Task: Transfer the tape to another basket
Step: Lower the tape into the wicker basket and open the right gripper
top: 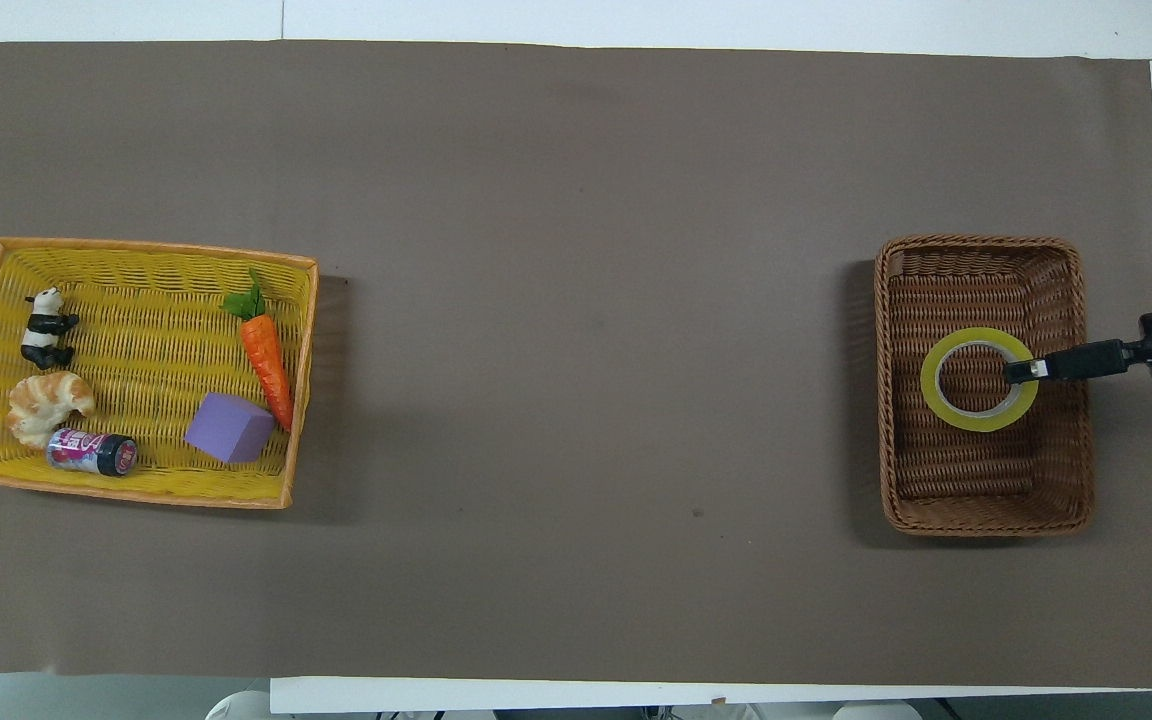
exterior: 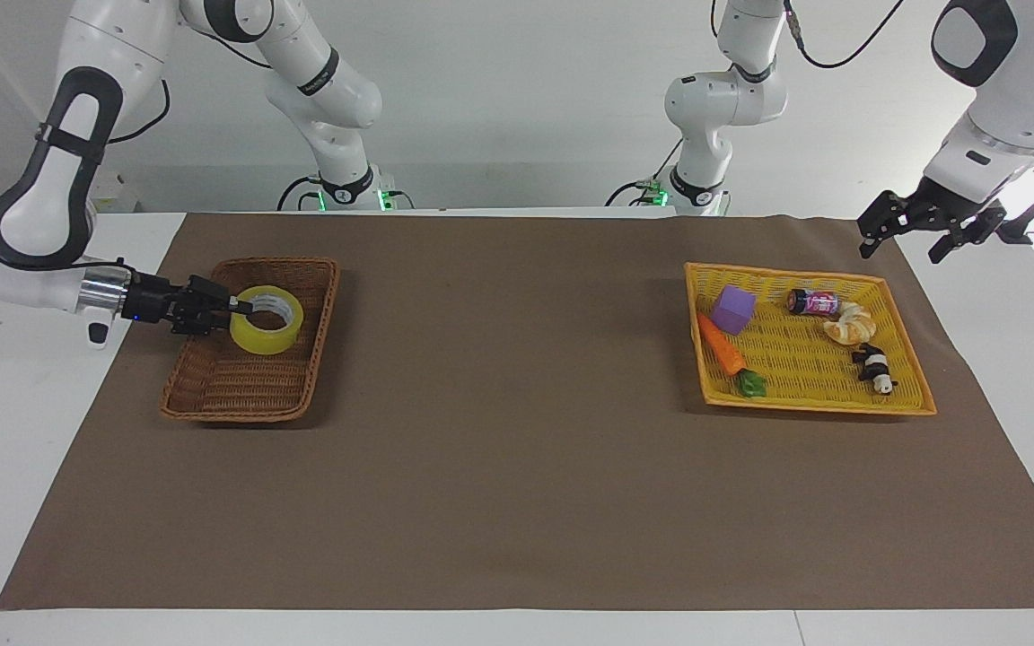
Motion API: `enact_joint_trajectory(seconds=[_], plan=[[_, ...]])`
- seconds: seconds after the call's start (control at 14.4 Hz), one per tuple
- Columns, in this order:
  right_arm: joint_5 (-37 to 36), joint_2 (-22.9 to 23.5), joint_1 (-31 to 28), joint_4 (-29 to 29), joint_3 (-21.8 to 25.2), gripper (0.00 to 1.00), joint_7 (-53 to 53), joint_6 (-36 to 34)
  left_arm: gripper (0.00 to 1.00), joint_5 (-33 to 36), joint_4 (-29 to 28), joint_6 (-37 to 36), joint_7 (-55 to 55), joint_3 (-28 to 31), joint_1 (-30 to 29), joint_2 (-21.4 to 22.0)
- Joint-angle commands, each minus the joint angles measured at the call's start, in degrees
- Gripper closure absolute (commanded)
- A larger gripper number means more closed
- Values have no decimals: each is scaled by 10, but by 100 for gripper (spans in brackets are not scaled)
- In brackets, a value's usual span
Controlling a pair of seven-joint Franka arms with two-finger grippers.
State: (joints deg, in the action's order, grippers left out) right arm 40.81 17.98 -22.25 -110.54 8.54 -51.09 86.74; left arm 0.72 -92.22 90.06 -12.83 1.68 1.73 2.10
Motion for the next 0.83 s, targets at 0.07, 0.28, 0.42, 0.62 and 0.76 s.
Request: enact_joint_trajectory(seconds=[0.07, 0.28, 0.42, 0.62, 0.76], plan=[[-8, -18, 11, -31, -4, 100, -21, 25, 0, -13, 14, -31, -4, -11, -11, 7], [-31, -16, 11, -24, -4, 75, -48, 35, 0, -21, 15, -26, -4, -14, -13, 8], [-56, -16, 15, -13, -5, 5, -73, 58, 0, -20, 11, -17, -4, -35, -33, 7], [-68, -36, 22, -4, -5, 0, -66, 60, 0, -16, 8, -9, -4, -35, -33, -1], [-106, -73, 51, 3, -5, 0, -37, 75, 0, -11, 8, -10, -3, -36, -32, -5]])
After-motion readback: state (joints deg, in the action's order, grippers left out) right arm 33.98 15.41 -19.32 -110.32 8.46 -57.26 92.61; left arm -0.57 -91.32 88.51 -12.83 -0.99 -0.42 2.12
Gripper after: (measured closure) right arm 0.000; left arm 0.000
